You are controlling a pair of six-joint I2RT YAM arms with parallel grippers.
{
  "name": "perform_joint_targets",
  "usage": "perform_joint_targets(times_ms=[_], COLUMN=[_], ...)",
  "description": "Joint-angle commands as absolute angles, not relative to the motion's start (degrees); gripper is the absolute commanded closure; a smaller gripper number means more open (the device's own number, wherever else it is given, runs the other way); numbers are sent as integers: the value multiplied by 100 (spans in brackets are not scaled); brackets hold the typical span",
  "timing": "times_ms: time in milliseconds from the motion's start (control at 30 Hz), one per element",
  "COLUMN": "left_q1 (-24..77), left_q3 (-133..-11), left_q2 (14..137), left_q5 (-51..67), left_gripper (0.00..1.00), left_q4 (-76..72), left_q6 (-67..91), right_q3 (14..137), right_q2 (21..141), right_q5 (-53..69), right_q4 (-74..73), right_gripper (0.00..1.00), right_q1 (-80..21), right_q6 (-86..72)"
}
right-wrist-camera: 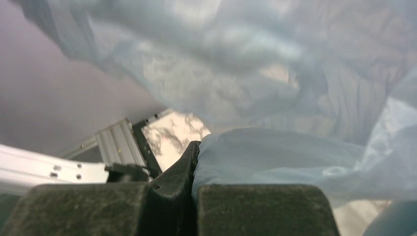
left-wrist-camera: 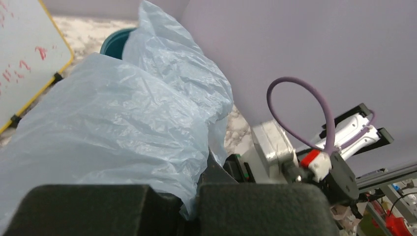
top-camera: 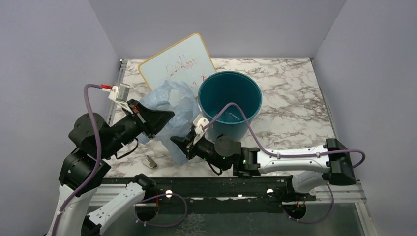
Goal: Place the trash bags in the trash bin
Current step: Place the trash bag in the trash bin.
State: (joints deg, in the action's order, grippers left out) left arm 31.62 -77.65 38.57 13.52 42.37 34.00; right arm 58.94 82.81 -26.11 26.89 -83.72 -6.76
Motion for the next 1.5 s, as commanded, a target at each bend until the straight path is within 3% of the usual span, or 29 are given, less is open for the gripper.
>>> perform_joint_targets(times_ms=[0,267,467,800,967,1067,1467], left_q1=[3155,3147,3146,3146,3146,3146,3146], left_q3=[-7803,-8093,-8293,-8093,-7863,-7800,-8039], left_q2=[3510,3553,3776,4311,4638,4742,5107], left_q5=[1630,2065,2342,3241,3802,3756,3495], left_gripper=[100,100,100,100,100,100,100], left_q4=[3132,2896,2674,1785,1007,898,1476], left_q6=[3158,3045,2941,3274,3699,3727,3702], right_q3=[6814,8422,9363,8119,8127,8530,9201], right_q2=[8314,9019,9124,7196,6274,5970,6189], right_q5=[-1701,-1002,-1604,-3159,-3351,-2645,-1556], right_q4=[1902,1658,1150,1195,118,-1245,-3714], right_gripper=[99,99,99,99,99,98,98], right_q1=[-7957,-7394,-7365,-7366,-7370,-7365,-7365], right_q6=[-226,218,898,1920,1923,1540,515])
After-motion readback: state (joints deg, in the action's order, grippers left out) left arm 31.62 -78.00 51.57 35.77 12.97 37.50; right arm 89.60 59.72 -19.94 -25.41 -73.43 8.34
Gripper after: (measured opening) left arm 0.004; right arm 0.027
